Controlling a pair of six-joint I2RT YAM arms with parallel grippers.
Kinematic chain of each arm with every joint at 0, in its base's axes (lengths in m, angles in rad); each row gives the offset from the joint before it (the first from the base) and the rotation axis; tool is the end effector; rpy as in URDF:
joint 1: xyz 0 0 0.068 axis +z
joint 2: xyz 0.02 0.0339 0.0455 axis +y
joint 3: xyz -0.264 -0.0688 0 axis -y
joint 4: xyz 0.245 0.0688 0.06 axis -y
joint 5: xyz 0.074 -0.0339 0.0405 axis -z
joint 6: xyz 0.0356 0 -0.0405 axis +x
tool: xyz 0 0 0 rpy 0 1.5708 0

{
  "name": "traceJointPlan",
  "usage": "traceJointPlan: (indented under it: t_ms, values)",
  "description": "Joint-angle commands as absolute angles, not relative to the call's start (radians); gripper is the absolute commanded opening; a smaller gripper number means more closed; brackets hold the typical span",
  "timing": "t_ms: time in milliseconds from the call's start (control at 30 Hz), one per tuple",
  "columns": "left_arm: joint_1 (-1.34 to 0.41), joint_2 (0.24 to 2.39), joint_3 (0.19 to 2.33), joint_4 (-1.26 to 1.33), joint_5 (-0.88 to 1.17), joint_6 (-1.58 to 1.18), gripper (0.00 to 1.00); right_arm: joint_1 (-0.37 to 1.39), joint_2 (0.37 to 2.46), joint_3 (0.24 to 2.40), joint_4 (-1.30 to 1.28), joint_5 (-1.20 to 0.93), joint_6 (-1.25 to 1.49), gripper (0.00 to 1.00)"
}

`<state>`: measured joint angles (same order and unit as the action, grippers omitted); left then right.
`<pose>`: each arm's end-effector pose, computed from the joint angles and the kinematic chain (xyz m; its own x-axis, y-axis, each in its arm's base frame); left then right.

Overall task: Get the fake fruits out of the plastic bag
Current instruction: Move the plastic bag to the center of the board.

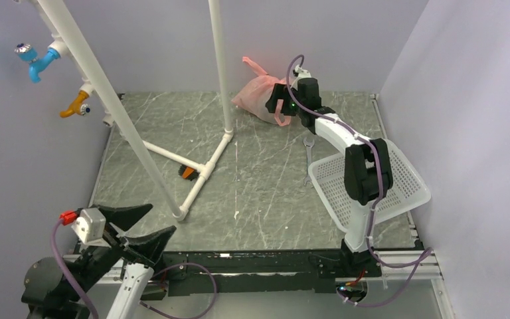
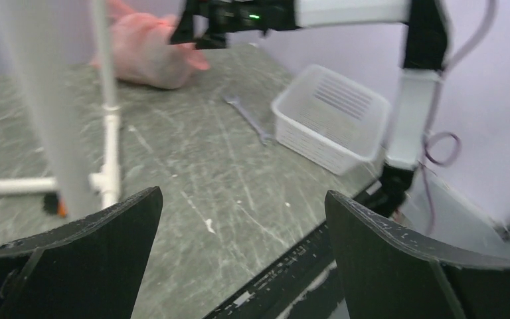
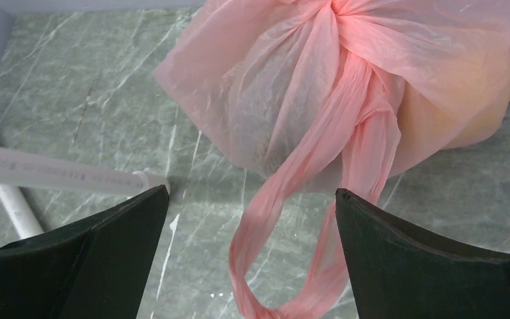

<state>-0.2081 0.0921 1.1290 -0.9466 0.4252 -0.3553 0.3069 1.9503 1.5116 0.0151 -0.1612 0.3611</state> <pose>-0.0655 -0.0012 0.3888 -0.1226 -0.2980 -0.9467 0.5840 0.7496 -0.3116 0.4411 0.1458 0.2641 -0.5212 0.2006 -0.8295 -0.2710 0.8828 0.3838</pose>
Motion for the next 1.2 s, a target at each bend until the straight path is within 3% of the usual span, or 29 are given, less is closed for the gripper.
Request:
traceJointPlan:
  t_ms: [0,100,133,167,233,400,600,867,1167]
  values:
    - [-0.204,0.184,1.122,-0.832,0.774,-0.282,0.99,0.331,1.990,1.605,0.006,-0.028,0.358,1.00]
    - [-0.202,0.273,1.095,-0.788,0.905,-0.289,0.99,0.349,2.053,1.670,-0.061,0.052,0.330,1.00]
    - [-0.199,0.313,1.081,-0.768,0.941,-0.298,0.93,0.354,2.082,1.698,-0.087,0.073,0.324,0.97]
    - [-0.196,0.357,1.066,-0.754,0.965,-0.306,0.86,0.358,2.100,1.723,-0.114,0.079,0.321,0.91]
    - [-0.196,0.444,1.070,-0.782,0.935,-0.275,0.80,0.363,2.118,1.751,-0.162,0.072,0.328,0.78]
    - [-0.223,0.548,1.066,-0.684,0.901,-0.297,0.86,0.378,2.015,1.553,-0.092,-0.083,0.369,0.44]
    - [-0.432,0.606,1.080,-0.644,0.697,-0.279,0.88,0.432,1.862,1.269,0.039,-0.186,0.410,0.00]
    - [-0.602,0.555,1.018,-0.521,0.484,-0.267,0.88,0.535,1.680,0.988,0.119,-0.287,0.454,0.00]
    - [-1.078,0.870,1.235,-0.555,-0.034,-0.016,0.90,0.585,1.410,0.699,0.175,-0.511,0.566,0.00]
